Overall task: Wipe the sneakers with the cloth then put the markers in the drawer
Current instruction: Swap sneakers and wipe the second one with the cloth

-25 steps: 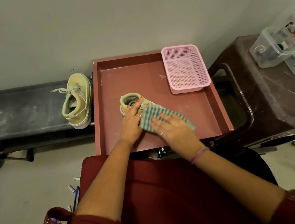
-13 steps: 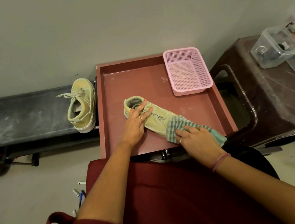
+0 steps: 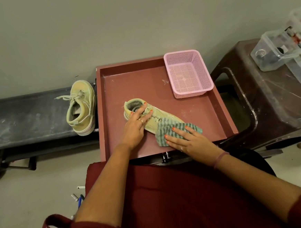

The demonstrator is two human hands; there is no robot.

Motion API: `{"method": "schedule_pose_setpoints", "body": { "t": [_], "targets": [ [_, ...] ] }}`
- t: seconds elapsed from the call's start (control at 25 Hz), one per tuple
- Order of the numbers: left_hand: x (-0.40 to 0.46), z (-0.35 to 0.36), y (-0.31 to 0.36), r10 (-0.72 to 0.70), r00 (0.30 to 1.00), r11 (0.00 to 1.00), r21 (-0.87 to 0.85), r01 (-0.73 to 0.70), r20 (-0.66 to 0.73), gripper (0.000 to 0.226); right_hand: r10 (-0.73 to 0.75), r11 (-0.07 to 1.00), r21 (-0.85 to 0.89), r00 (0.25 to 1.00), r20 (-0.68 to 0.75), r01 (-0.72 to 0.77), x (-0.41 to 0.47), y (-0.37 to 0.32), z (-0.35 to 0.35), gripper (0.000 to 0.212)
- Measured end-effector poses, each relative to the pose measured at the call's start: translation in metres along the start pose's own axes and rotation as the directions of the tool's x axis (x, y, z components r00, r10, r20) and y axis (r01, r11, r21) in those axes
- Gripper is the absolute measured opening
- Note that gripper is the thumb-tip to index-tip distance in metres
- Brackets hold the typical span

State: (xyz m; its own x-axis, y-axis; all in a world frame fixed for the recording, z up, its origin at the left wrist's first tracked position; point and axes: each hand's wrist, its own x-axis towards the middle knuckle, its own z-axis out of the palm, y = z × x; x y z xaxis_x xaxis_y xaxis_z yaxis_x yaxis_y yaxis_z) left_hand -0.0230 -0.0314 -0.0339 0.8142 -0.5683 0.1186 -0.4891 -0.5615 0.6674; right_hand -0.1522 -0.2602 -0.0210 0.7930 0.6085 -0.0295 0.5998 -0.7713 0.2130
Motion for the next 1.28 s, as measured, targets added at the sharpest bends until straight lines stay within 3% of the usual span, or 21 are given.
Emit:
{"method": "schedule_pose_setpoints", "body": {
  "t": [0.12,0.24,0.28,0.32,0.36,0.4,0.44,0.48,0.52,0.56,0.64,0.8,0.96,1.08,1.2,1.28],
  "targets": [
    [0.000,0.000,0.001,-0.015,1.000,1.000,-0.005,0.015,0.022,0.041,0.015,0.997,0.070,0.998,0.062,-0.019,-0.029,0.019,-0.009,0.073],
    [-0.001,0.000,0.001,-0.031,0.999,1.000,0.004,0.031,0.018,0.041,0.275,0.940,0.220,0.961,-0.029,-0.262,-0.043,0.035,-0.013,0.079],
    [0.000,-0.002,0.005,-0.042,0.999,0.999,0.018,0.041,0.026,0.042,0.453,0.829,0.394,0.890,-0.057,-0.396,-0.042,0.037,-0.022,0.076],
    [-0.001,-0.003,0.009,-0.060,0.997,0.997,0.046,0.058,0.044,0.044,0.656,0.621,0.586,0.754,-0.027,-0.520,-0.040,0.040,-0.027,0.068],
    [-0.002,-0.004,0.015,-0.079,0.994,0.994,0.087,0.072,0.072,0.048,0.816,0.343,0.731,0.573,0.080,-0.590,-0.036,0.042,-0.032,0.061],
    [-0.005,-0.004,0.020,-0.091,0.991,0.987,0.139,0.076,0.103,0.056,0.880,0.067,0.795,0.411,0.237,-0.602,-0.030,0.043,-0.037,0.056],
    [-0.009,-0.003,0.024,-0.100,0.986,0.978,0.197,0.073,0.131,0.067,0.887,-0.126,0.808,0.300,0.352,-0.576,-0.022,0.042,-0.036,0.053],
    [-0.013,0.000,0.026,-0.112,0.983,0.966,0.249,0.073,0.143,0.077,0.859,-0.262,0.805,0.252,0.446,-0.532,-0.013,0.038,-0.034,0.052],
    [-0.016,0.004,0.028,-0.124,0.983,0.955,0.284,0.081,0.137,0.084,0.823,-0.318,0.793,0.263,0.503,-0.520,-0.001,0.029,-0.032,0.052],
    [-0.016,0.008,0.030,-0.140,0.983,0.949,0.301,0.098,0.121,0.088,0.777,-0.336,0.771,0.304,0.552,-0.541,0.011,0.014,-0.032,0.056],
    [-0.015,0.012,0.032,-0.171,0.981,0.943,0.303,0.137,0.088,0.089,0.732,-0.197,0.715,0.385,0.562,-0.671,0.034,-0.028,-0.020,0.071],
    [-0.016,0.015,0.038,-0.193,0.979,0.940,0.297,0.167,0.062,0.090,0.827,-0.034,0.650,0.343,0.444,-0.759,0.049,-0.091,-0.017,0.083],
    [-0.016,0.016,0.038,-0.191,0.981,0.951,0.253,0.180,0.019,0.087,0.789,0.133,0.613,0.458,0.410,-0.779,0.033,-0.061,-0.014,0.086],
    [-0.015,0.016,0.039,-0.210,0.977,0.947,0.251,0.199,0.019,0.087,0.635,0.174,0.632,0.577,0.514,-0.755,0.036,-0.003,-0.013,0.082],
    [-0.015,0.018,0.039,-0.217,0.976,0.945,0.254,0.208,0.008,0.087,0.642,0.201,0.581,0.554,0.530,-0.788,0.040,-0.017,-0.017,0.086],
    [-0.015,0.019,0.038,-0.203,0.979,0.949,0.245,0.197,-0.001,0.086,0.730,0.237,0.578,0.536,0.424,-0.781,0.039,-0.063,-0.020,0.090]
  ]
}}
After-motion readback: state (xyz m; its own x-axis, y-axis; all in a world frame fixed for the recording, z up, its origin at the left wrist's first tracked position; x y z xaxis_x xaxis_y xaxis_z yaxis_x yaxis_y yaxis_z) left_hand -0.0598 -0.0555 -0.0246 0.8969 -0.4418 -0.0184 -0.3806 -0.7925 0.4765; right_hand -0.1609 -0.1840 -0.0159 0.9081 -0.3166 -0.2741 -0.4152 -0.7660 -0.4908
